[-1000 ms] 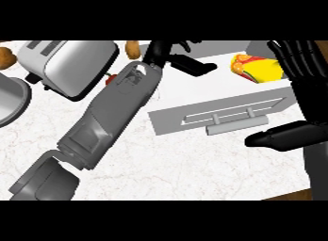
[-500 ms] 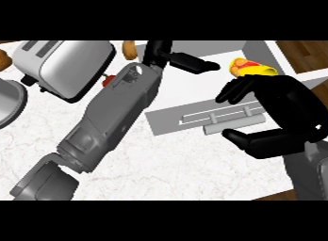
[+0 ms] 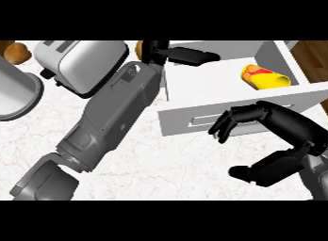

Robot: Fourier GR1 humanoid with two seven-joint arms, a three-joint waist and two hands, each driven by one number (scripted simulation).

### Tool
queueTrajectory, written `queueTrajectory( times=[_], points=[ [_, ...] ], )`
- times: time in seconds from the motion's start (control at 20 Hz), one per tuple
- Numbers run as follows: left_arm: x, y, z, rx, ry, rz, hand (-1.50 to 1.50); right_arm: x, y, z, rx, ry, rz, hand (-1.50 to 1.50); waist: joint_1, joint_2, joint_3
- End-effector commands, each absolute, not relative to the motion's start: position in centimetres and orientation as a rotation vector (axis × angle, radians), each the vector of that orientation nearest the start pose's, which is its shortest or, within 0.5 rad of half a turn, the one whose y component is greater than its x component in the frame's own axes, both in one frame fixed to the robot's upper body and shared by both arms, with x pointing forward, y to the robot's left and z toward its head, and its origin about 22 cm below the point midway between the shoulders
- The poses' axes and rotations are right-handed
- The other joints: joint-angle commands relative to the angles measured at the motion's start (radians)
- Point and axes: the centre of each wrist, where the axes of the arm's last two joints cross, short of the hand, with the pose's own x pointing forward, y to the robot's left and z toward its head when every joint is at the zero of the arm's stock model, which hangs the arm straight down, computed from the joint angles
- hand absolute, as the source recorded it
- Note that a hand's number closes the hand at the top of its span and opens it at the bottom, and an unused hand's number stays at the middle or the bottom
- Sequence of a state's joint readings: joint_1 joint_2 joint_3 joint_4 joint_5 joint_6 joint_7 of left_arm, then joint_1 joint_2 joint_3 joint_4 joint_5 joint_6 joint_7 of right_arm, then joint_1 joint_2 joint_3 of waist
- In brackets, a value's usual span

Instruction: Pick up the cup, place it into the drawer and close the drawer

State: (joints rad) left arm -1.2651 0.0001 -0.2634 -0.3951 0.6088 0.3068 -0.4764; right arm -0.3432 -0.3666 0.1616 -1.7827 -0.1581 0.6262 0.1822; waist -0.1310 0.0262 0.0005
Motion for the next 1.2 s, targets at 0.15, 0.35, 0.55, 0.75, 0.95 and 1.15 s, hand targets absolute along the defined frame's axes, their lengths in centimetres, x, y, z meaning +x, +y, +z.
queueTrajectory(
  times=[0.15,0.35,0.55,0.75,0.95,1.15],
  points=[
    [43.6,4.9,10.7,-0.267,-1.903,-0.001,-1.5,27.4,-21.7,11.1,0.019,-1.561,1.225,-1.5,0.095,-0.016,0.001],
    [43.4,5.0,10.8,-0.331,-1.912,0.021,-1.5,29.6,-20.2,6.7,-0.064,-1.473,1.234,-1.5,0.146,-0.019,0.0],
    [42.6,6.0,8.6,-0.331,-1.913,0.058,-1.5,30.3,-19.8,1.8,-0.05,-1.364,1.309,-1.5,0.161,-0.022,0.001],
    [43.0,8.7,8.4,-0.333,-1.919,0.102,-1.5,33.6,-20.4,-0.2,-0.118,-1.291,1.338,1.5,0.194,-0.018,0.001],
    [43.2,11.2,8.3,-0.327,-1.934,0.086,-1.5,36.5,-22.9,-1.0,-0.157,-1.341,1.25,1.5,0.211,-0.01,0.003],
    [42.4,11.9,7.3,-0.381,-1.915,0.079,-1.5,39.1,-23.5,0.7,-0.195,-1.439,1.148,1.5,0.251,-0.003,0.004]
  ],
)
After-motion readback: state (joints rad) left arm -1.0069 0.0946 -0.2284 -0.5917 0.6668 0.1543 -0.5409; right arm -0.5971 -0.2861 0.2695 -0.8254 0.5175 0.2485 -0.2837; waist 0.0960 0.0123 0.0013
